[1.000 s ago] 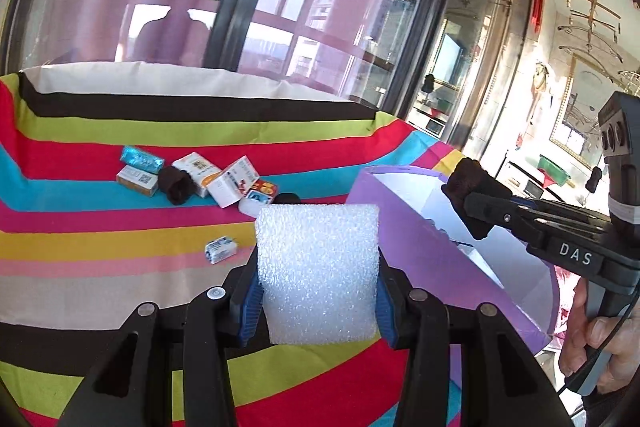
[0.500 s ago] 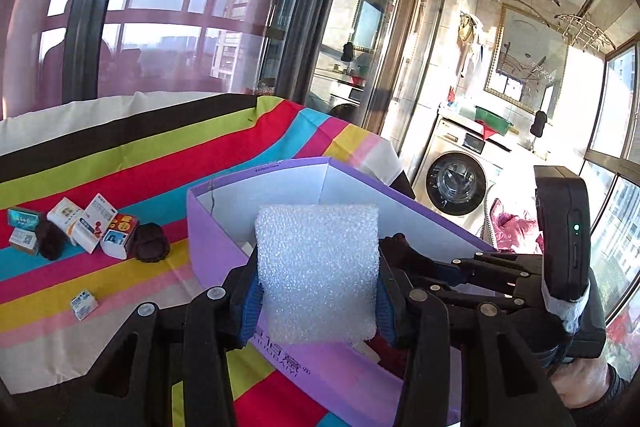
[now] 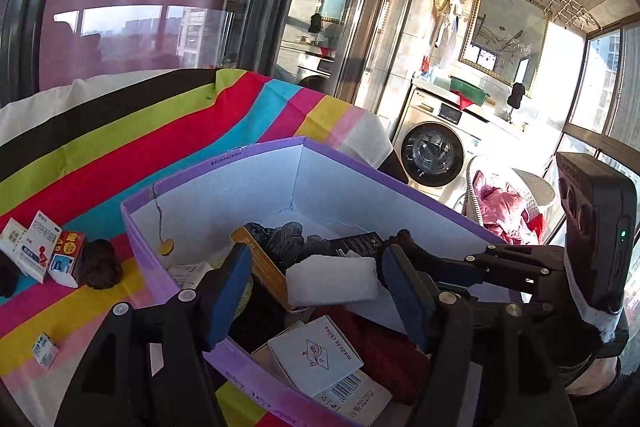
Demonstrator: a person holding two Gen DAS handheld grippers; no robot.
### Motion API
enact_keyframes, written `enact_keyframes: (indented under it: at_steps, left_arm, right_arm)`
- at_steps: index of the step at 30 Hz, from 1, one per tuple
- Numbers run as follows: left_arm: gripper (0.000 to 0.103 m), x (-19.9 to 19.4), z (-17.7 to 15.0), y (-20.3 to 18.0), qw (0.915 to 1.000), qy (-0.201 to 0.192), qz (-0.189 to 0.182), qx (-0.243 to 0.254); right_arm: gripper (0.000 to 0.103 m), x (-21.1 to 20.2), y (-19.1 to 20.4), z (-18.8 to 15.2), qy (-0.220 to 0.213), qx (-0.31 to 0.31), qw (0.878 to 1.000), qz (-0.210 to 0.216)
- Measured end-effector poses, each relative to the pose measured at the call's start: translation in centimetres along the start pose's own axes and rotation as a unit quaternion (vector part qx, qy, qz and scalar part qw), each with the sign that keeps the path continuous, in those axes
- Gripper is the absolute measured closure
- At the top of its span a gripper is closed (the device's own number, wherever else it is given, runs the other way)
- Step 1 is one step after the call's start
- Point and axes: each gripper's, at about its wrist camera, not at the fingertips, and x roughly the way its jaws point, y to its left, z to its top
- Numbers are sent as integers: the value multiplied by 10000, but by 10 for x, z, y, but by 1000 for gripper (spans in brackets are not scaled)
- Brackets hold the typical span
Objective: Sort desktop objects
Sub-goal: 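Carry the foam block and glove into the purple-rimmed box and release, then move both grippers back over the boxes on the striped cloth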
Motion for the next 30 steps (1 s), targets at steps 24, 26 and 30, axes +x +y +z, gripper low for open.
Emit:
enact_keyframes:
  at_steps: [24, 26, 30]
  left_arm:
    - [29, -2, 0, 23, 9995, -166, 75, -271]
    - [29, -3, 4, 25, 9992, -244, -23, -316]
    - [28, -16, 14, 36, 9990, -381, 10, -224]
  right_arm:
    - [77, 6, -20, -10, 208, 238, 9994, 171]
    - [77, 6, -22, -10, 238, 223, 9994, 87]
    - [72, 7, -22, -12, 364, 114, 9993, -54]
